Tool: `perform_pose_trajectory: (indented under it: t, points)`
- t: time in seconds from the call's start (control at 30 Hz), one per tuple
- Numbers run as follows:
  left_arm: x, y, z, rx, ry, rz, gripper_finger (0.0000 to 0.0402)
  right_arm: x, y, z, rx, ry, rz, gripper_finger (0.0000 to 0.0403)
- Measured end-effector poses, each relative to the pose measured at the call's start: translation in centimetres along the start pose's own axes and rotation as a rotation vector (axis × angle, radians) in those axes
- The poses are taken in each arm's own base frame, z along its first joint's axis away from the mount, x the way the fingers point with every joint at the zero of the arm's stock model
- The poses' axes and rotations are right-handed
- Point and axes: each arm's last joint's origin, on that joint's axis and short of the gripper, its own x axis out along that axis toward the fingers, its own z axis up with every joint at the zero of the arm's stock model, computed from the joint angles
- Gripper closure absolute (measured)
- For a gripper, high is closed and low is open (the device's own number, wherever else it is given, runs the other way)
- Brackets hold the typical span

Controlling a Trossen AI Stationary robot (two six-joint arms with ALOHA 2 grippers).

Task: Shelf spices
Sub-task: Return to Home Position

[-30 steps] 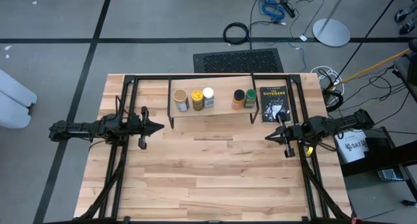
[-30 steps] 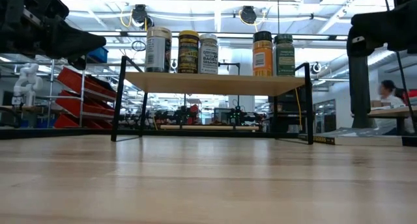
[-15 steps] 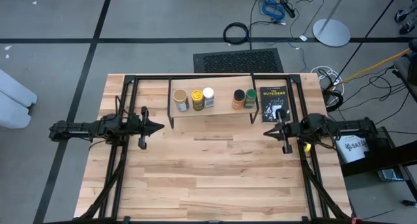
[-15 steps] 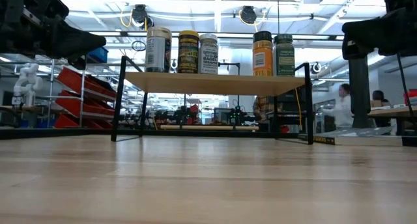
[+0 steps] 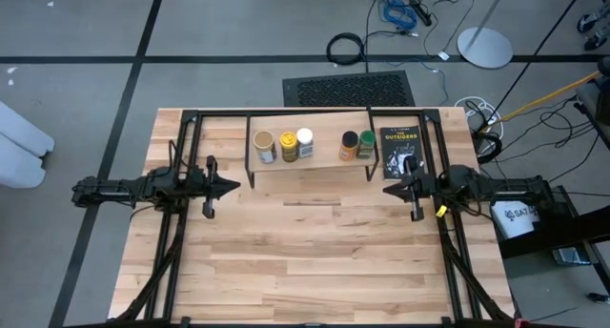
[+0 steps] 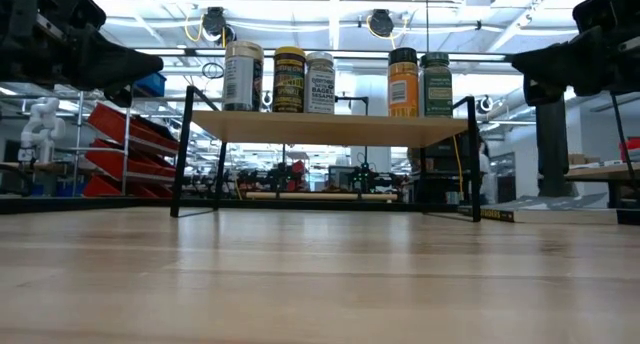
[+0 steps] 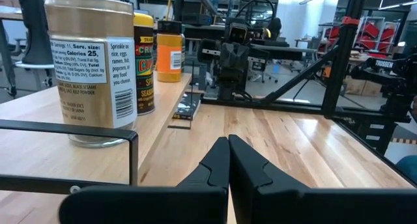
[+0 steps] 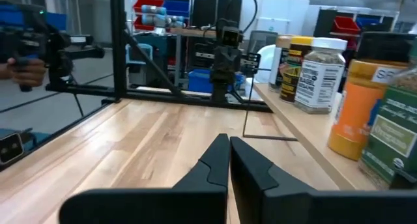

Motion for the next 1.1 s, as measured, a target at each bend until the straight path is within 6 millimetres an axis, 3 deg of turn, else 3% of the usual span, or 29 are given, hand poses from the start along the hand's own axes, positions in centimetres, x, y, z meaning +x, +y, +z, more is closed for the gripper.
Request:
perform_pose_trajectory:
  t: [0.57,1.1]
  points:
    - [0.00,0.00,-0.05,-0.011,0.005,-0.002,0.0400,0.01,0.42,-0.06,0.068,0.007,0.044,0.0403]
    - [0.00,-0.02,-0.07,-0.010,0.008,-0.008,0.0400,0.01,0.38,-0.12,0.015,0.015,-0.014,0.0403]
